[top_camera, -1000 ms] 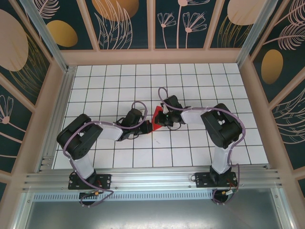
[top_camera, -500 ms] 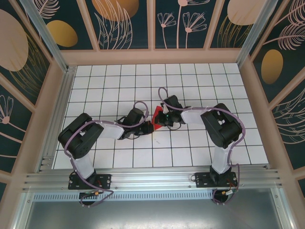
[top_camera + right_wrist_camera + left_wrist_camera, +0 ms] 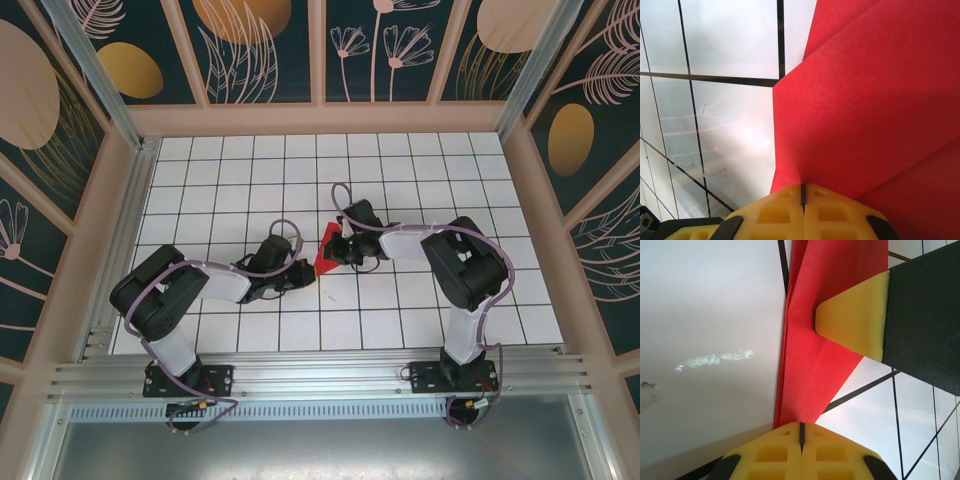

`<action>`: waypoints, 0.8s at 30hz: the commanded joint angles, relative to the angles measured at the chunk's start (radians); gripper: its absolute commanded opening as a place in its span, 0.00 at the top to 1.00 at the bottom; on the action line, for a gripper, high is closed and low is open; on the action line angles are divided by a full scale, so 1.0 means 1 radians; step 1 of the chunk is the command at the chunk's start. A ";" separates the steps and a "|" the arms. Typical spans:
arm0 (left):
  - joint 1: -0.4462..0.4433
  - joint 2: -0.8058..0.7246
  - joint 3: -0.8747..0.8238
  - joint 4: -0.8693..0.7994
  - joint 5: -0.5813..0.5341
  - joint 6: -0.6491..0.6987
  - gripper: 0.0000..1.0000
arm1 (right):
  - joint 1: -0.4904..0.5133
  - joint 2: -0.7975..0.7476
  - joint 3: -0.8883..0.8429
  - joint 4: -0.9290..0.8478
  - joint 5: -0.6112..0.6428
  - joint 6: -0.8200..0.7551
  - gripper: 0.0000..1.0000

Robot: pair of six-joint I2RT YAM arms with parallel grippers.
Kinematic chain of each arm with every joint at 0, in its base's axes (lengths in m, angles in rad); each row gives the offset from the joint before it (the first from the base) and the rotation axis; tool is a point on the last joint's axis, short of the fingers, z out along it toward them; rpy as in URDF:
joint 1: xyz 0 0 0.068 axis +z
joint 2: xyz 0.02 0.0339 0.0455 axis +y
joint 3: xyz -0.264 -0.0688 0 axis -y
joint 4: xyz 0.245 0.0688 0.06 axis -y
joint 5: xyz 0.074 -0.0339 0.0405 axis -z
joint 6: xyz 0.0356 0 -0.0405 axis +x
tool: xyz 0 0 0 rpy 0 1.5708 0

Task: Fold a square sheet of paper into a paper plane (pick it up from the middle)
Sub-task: Fourth fold the wing at the center of the table.

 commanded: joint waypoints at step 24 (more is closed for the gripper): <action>-0.002 0.039 0.081 -0.108 0.037 -0.012 1.00 | -0.002 0.053 0.011 -0.067 0.098 -0.008 0.99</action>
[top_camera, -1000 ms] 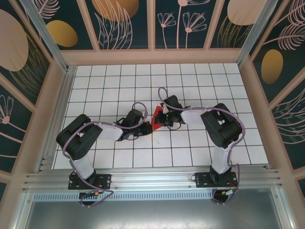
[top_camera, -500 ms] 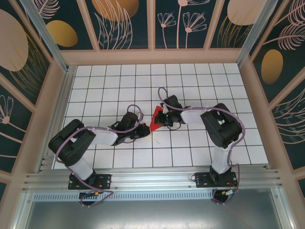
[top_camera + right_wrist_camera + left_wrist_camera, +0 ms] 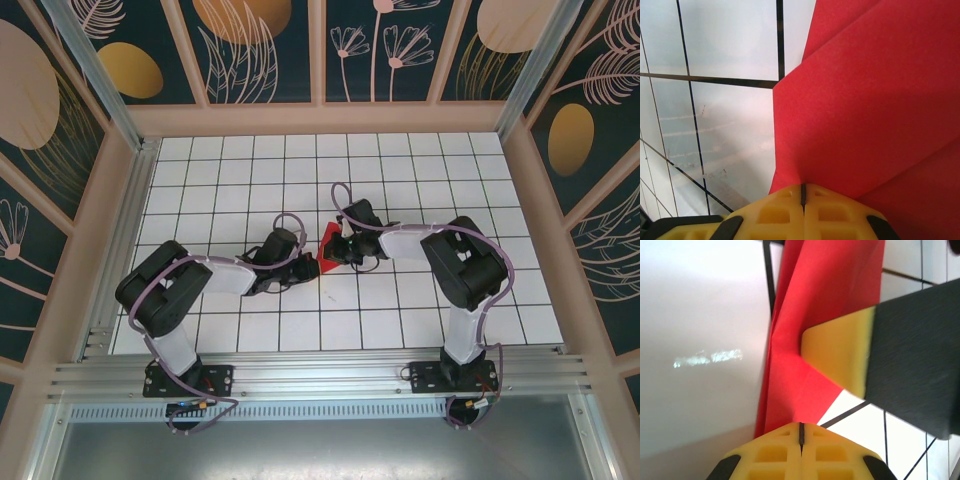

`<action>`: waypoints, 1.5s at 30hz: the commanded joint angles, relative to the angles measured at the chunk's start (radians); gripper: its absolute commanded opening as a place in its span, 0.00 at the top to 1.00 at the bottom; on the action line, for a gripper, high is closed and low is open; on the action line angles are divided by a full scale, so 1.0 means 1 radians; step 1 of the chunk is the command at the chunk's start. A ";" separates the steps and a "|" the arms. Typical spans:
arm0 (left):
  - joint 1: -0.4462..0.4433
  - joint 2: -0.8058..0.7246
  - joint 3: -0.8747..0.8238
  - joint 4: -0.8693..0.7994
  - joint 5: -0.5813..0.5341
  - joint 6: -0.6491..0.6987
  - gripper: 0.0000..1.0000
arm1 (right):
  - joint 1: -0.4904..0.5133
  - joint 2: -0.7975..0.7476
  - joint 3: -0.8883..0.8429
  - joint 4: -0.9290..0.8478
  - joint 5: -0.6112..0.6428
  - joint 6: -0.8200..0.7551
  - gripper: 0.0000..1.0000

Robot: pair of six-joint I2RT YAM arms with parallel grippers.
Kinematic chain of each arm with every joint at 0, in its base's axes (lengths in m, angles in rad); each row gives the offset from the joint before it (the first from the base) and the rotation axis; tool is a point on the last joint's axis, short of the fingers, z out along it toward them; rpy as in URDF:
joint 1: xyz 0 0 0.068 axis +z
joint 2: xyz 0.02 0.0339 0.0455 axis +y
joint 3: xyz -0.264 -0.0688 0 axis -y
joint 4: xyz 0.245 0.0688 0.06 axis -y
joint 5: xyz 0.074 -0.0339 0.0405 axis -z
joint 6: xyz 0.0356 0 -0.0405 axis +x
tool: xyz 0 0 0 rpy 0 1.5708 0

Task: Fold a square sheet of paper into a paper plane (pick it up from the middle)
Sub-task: Fourth fold the wing at the center of the table.

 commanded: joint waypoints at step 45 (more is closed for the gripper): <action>-0.002 0.041 -0.090 0.006 -0.006 0.001 1.00 | 0.082 0.005 -0.005 -0.120 0.008 0.096 1.00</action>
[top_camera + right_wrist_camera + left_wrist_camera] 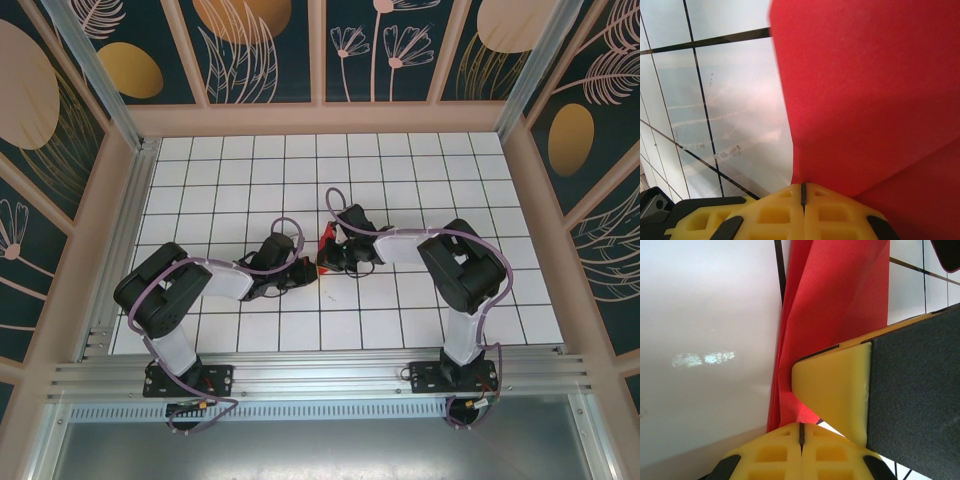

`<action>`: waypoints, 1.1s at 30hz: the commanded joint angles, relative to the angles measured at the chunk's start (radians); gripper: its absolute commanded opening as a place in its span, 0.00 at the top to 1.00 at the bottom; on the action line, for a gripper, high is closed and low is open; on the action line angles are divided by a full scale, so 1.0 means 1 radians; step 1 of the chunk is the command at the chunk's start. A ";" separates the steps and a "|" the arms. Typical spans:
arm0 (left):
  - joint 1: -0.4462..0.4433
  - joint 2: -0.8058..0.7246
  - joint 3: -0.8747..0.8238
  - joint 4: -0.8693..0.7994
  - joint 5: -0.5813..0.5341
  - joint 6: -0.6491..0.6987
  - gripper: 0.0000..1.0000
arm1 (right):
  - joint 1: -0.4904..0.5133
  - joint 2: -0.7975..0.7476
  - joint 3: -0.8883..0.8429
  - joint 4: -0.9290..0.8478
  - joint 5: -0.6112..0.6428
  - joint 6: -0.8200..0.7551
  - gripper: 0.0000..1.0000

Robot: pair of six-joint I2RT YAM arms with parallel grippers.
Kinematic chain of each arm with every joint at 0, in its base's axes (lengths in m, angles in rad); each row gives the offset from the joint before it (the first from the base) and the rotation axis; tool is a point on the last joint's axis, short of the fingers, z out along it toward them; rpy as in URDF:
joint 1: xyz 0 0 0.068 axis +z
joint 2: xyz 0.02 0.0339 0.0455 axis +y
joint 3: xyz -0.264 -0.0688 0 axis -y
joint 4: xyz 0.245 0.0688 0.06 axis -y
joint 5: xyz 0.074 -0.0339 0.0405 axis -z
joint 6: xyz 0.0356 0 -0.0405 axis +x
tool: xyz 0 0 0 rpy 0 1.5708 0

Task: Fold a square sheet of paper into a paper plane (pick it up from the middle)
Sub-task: Fourth fold the wing at the center of the table.

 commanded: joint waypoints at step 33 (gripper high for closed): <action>-0.001 0.018 -0.068 -0.079 0.028 0.010 1.00 | -0.209 0.106 0.116 -0.071 0.000 -0.259 0.99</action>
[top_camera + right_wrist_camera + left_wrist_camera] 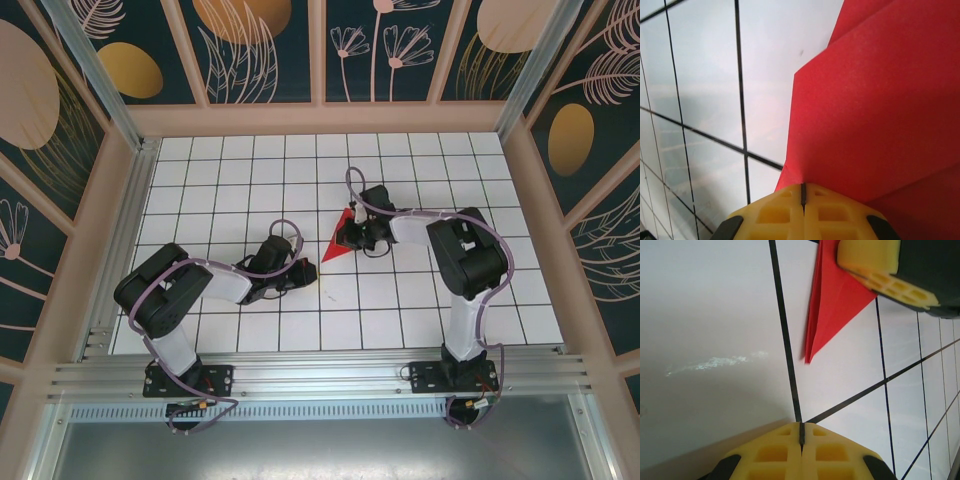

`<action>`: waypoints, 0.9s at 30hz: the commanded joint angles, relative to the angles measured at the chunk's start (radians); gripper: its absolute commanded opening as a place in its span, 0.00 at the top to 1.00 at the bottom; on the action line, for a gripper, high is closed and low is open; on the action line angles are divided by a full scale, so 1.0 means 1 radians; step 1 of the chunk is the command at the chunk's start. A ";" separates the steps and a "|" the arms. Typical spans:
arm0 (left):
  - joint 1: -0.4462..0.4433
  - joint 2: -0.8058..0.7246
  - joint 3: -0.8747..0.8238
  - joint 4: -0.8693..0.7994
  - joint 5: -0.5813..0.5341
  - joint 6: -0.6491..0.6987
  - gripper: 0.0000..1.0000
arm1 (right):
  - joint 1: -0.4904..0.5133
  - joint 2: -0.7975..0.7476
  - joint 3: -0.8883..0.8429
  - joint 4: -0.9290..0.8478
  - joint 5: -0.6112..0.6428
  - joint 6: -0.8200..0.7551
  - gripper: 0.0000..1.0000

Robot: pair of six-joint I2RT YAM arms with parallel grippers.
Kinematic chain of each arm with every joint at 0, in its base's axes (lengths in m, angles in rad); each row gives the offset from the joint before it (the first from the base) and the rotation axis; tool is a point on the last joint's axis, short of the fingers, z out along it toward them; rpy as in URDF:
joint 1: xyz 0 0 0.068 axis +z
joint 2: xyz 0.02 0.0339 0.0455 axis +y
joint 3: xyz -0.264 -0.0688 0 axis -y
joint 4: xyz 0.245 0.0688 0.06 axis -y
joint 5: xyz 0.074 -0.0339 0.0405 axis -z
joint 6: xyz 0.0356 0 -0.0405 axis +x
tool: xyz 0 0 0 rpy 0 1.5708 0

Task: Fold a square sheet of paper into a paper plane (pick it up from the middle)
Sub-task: Fourth fold the wing at the center of the table.

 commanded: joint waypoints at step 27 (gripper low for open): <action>-0.002 0.001 0.107 -0.182 -0.098 0.012 1.00 | 0.193 -0.043 -0.104 0.027 -0.006 0.152 1.00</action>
